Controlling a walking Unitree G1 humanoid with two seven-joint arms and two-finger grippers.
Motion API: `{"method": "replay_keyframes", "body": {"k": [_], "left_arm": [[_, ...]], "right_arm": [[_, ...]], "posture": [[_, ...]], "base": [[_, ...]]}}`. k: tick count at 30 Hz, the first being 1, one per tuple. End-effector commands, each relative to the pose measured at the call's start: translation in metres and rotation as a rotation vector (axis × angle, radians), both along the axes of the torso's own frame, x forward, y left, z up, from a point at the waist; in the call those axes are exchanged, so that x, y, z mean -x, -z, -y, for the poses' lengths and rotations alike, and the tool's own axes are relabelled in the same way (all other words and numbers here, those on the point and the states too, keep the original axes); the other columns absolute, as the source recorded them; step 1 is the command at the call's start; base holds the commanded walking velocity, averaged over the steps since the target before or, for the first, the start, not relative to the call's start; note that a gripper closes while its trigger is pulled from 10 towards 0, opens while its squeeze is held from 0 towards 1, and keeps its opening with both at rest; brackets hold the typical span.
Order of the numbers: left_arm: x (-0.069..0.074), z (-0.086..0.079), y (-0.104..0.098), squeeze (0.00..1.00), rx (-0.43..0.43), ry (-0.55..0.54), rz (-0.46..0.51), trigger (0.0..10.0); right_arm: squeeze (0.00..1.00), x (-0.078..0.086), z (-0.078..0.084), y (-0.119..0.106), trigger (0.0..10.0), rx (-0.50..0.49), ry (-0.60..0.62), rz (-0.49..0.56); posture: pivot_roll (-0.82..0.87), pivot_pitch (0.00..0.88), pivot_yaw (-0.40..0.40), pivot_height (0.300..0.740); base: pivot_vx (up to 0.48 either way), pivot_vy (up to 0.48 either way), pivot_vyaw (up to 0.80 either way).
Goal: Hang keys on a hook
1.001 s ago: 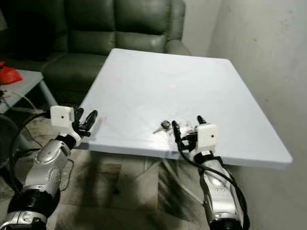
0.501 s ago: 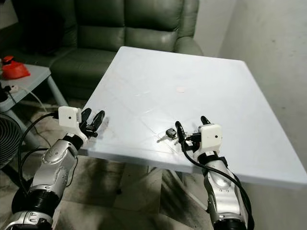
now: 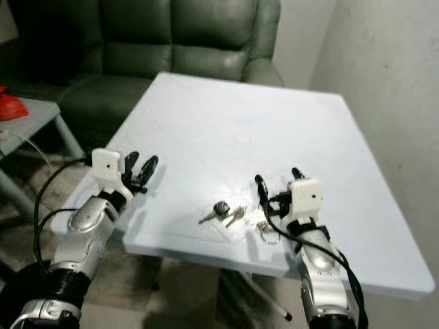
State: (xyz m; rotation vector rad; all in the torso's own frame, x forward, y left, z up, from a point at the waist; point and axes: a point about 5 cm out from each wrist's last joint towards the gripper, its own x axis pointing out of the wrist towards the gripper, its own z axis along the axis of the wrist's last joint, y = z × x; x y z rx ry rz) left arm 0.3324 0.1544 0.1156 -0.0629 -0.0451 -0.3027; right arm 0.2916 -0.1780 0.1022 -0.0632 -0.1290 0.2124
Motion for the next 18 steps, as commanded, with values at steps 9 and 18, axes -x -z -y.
{"method": "replay_keyframes", "body": {"k": [9,18], "left_arm": [[0.004,0.004,-0.004,0.0,-0.049,0.015,0.047,10.0],[0.014,0.025,0.002,0.0,-0.104,0.122,0.052,10.0]], "right_arm": [[0.0,-0.001,0.0,-0.001,10.0,-0.008,-0.013,-0.014],[0.0,-0.005,0.0,-0.004,10.0,0.077,-0.017,-0.011]], "posture": [[-0.14,0.0,-0.023,0.74],[-0.14,0.004,-0.023,0.74]], "base": [[0.0,0.0,-0.12],[0.0,0.0,-0.25]]}}
